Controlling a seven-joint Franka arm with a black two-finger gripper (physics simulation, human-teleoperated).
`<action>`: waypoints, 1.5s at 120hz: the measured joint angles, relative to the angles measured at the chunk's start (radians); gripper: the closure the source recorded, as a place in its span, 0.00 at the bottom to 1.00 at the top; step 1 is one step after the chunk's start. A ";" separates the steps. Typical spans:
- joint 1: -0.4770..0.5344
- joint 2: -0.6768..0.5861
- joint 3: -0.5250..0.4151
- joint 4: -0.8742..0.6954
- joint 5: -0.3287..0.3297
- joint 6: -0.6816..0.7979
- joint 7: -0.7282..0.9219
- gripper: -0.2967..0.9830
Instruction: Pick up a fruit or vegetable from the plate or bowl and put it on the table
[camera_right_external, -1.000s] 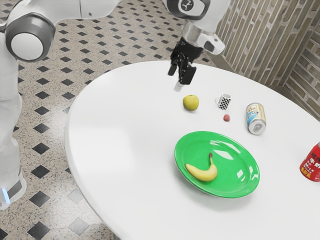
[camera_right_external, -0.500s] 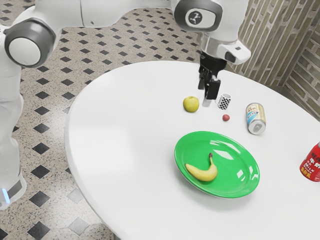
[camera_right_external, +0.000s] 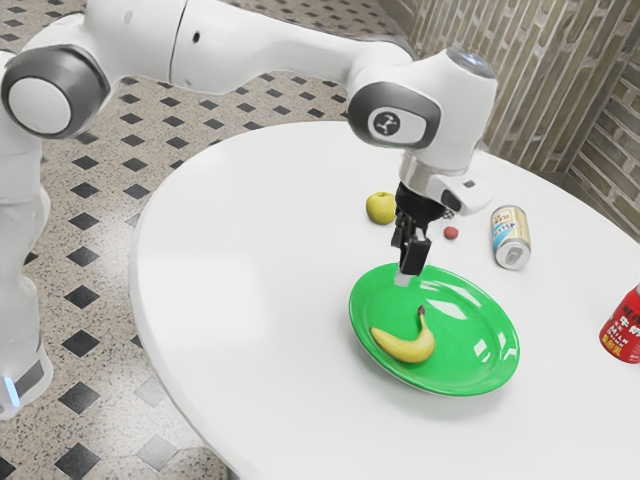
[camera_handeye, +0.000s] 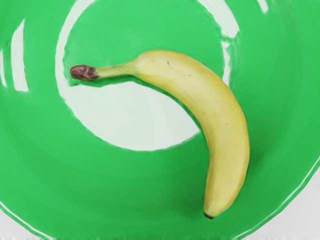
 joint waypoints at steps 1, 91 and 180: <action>0.000 -0.004 0.000 -0.012 0.000 0.009 0.000 0.23; -0.022 -0.074 0.071 -0.193 -0.080 0.223 -0.134 0.23; 0.007 0.122 0.062 0.080 -0.078 0.120 -0.169 0.23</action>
